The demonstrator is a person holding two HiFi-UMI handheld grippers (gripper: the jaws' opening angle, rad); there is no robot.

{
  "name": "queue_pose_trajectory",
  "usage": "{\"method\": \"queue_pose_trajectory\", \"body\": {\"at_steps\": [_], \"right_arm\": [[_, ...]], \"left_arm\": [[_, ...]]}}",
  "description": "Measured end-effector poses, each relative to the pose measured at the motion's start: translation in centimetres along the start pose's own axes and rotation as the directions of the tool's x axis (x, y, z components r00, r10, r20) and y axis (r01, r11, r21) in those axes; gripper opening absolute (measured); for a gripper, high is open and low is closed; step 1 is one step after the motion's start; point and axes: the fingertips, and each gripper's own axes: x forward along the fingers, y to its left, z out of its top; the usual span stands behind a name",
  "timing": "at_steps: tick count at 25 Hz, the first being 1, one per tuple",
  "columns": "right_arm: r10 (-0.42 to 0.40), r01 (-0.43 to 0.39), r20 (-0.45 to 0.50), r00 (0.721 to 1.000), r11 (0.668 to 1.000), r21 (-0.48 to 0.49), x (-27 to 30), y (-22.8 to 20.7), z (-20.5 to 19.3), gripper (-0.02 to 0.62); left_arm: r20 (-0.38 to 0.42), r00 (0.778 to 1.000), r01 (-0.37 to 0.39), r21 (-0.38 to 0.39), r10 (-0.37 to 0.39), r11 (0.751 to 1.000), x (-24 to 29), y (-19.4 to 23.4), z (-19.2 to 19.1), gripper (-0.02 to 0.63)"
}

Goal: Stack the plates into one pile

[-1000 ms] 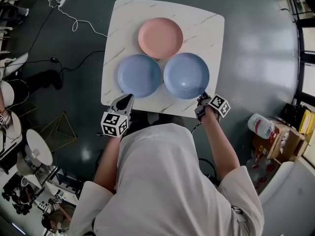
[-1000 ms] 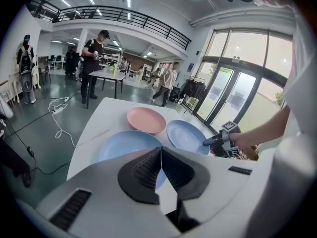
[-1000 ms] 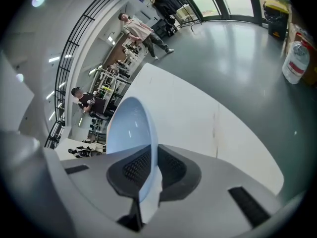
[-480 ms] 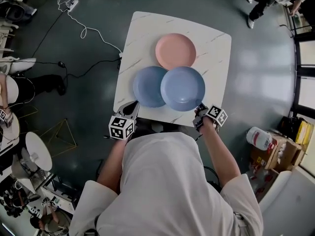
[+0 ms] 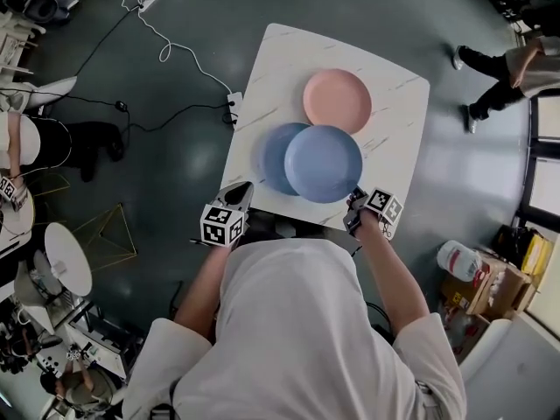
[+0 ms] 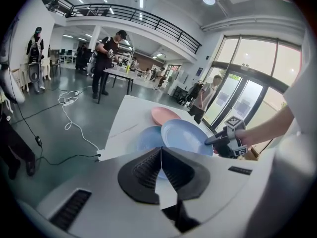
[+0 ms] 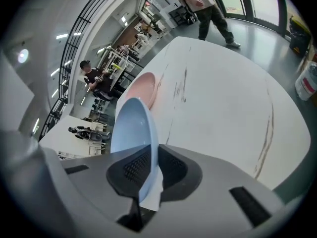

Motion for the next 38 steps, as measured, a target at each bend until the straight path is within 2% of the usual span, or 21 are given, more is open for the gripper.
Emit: {"method": "queue_pose_trajectory", "body": {"at_steps": [5,14,23,29,38], "right_arm": [[-0.021,0.020,-0.019,1.000,1.000,-0.024,1.7,1.4,-0.9,0.041],[-0.044,0.043,-0.033,0.998,0.999,-0.009,3.8,3.1,-2.7,0.048],[-0.070,0.067,-0.064,0.996,0.997,-0.049,5.7,4.6,-3.9,0.054],[-0.095,0.095,-0.085,0.992,0.995,-0.007,6.1,4.3,-4.5,0.054],[-0.163,0.145,-0.148,0.975,0.981,-0.128,6.2,5.0,-5.0,0.081]], "left_arm": [[-0.023,1.000,0.006,-0.002,-0.006,1.000,-0.7,2.0,-0.4,0.014],[-0.046,0.999,0.013,0.006,-0.013,1.000,-2.0,5.4,0.0,0.014],[-0.069,0.997,0.033,0.016,-0.032,0.999,-2.4,8.0,0.0,0.014],[-0.069,0.995,0.070,0.028,-0.068,0.997,-1.2,8.5,0.9,0.014],[-0.084,0.990,0.123,0.062,-0.117,0.991,0.2,8.9,1.8,0.014]]}}
